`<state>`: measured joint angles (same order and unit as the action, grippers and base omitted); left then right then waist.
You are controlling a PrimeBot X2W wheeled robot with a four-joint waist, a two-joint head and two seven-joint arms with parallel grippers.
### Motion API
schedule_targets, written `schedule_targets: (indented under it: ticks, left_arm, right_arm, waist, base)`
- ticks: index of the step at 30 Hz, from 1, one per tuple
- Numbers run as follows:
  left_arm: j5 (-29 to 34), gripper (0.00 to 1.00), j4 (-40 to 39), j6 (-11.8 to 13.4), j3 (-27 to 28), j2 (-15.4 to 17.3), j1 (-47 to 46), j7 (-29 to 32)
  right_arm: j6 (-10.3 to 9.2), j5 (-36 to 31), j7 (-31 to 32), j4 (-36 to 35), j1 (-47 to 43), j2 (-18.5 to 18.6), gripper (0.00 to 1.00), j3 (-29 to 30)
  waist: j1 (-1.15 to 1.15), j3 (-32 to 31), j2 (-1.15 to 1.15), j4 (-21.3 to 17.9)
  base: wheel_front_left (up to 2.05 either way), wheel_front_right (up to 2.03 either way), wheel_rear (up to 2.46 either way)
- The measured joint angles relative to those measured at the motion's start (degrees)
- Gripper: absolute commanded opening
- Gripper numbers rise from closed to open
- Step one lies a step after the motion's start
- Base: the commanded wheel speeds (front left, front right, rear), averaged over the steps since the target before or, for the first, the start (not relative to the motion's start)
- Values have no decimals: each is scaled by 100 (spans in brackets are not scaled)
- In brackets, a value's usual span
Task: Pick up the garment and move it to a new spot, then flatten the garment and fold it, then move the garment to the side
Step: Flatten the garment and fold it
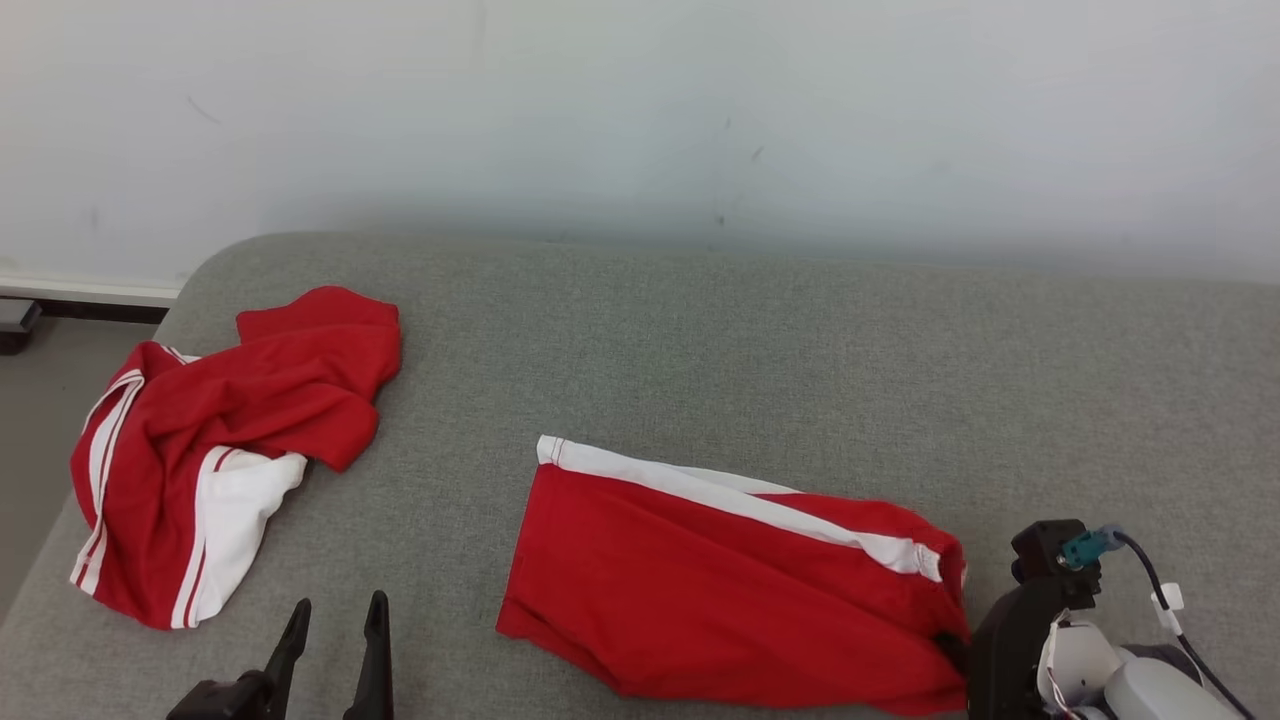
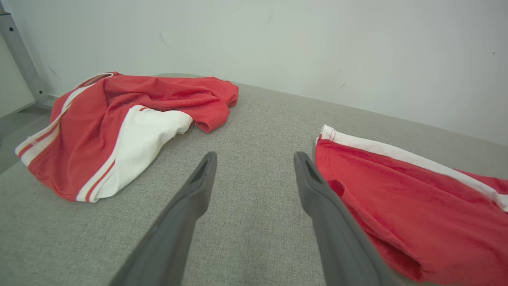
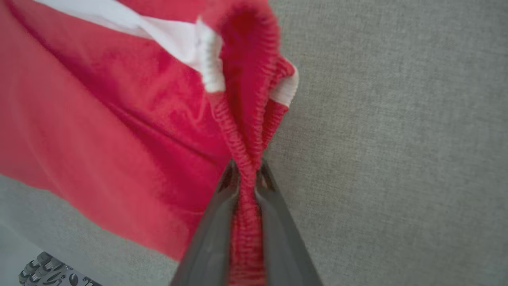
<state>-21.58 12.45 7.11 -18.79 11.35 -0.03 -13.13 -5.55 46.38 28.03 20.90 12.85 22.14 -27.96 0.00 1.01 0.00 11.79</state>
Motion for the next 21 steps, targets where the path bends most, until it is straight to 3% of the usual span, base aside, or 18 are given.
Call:
schedule_targets:
  ticks: [7,17,21]
  left_arm:
    - [-1,100,35,0,5,-15,-5,0]
    - [-5,100,77,0,55,-37,-5,0]
    - [-12,100,100,0,74,-38,-5,-1]
  right_arm:
    - [0,16,-48,-2,159,4,0,165]
    - [-8,-5,-207,63,234,568,0,576]
    - [9,97,-181,-46,237,535,0,583]
  waist:
    - [0,55,0,-36]
    - [0,86,0,-146]
    - [0,90,0,-221]
  base:
    - [0,0,0]
    - [0,0,0]
    - [0,0,0]
